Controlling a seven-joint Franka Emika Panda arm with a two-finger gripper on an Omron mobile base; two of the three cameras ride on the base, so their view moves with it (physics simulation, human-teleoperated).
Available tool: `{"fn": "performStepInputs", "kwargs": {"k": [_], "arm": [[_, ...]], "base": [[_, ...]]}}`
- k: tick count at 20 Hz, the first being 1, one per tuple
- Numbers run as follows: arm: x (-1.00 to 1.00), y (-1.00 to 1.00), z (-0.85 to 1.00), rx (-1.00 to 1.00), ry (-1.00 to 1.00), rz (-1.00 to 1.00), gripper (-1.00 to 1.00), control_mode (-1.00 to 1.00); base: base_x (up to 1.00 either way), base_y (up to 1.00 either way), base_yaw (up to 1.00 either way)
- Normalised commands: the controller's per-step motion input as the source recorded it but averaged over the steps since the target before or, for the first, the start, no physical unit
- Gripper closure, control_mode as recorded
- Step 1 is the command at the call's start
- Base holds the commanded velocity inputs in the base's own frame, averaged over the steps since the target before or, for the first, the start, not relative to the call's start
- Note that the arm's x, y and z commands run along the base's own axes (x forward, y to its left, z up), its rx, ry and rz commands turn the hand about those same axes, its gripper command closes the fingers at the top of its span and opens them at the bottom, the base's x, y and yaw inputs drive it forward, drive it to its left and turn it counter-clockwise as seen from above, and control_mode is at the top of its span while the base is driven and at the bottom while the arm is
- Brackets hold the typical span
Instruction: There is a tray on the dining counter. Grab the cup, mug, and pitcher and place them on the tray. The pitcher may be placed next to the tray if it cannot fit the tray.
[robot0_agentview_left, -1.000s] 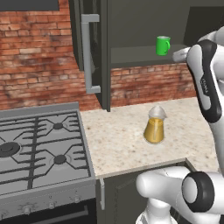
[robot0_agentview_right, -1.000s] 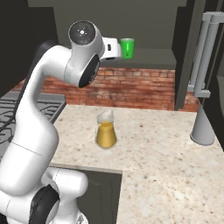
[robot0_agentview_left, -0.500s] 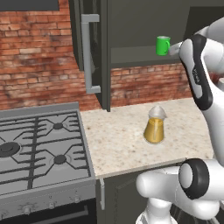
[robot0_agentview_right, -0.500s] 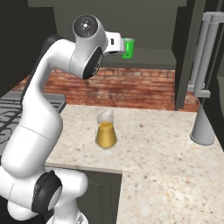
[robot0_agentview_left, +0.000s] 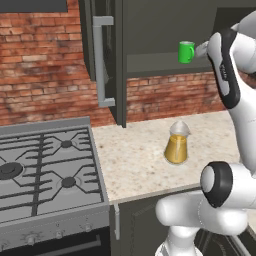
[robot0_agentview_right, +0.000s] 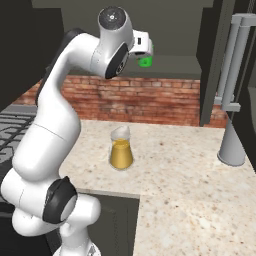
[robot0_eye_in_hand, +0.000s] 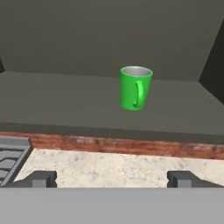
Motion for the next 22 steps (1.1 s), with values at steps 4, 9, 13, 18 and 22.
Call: {"fn": "performStepInputs", "kwargs": {"k": [4,9,13,18,22], "arm": [[0.25,-0.25,0.00,0.01,0.00,0.00,-1.00,-1.00],[0.30,-0.10,0.00,0.00,0.00,0.00,-1.00,-1.00],[0.30,0.00,-0.08,0.00,0.00,0.00,-1.00,-1.00],[0.23,0.00,-0.11,0.00,0.00,0.00,-1.00,-1.00],[0.13,0.00,-0.17,0.00,0.00,0.00,-1.00,-1.00]], "base": [[0.00,0.00,0.00],[0.00,0.00,0.00],[0.00,0.00,0.00],[0.00,0.00,0.00],[0.00,0.00,0.00]]}}
